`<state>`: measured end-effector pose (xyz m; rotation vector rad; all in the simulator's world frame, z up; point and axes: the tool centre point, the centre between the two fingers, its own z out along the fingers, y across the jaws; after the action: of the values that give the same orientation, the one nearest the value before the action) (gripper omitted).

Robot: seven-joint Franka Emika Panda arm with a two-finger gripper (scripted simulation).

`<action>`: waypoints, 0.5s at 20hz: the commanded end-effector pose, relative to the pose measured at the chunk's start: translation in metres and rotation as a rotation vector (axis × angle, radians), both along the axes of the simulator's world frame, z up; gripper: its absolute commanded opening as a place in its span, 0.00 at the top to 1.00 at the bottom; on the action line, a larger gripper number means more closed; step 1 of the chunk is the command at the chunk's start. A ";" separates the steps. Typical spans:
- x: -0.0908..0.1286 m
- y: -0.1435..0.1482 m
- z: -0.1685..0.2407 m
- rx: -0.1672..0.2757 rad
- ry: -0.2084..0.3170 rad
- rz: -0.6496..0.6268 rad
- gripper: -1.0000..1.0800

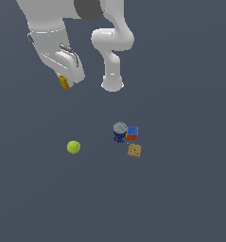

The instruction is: Pick up a designated object from a clutter of objects.

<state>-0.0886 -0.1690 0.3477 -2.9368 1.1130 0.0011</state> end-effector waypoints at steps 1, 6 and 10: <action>0.001 -0.017 0.018 0.000 0.001 0.002 1.00; 0.003 -0.042 0.042 -0.001 0.000 0.003 1.00; 0.005 -0.054 0.054 -0.001 0.000 0.004 1.00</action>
<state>-0.0842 -0.2181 0.3975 -2.9390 1.1094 -0.0004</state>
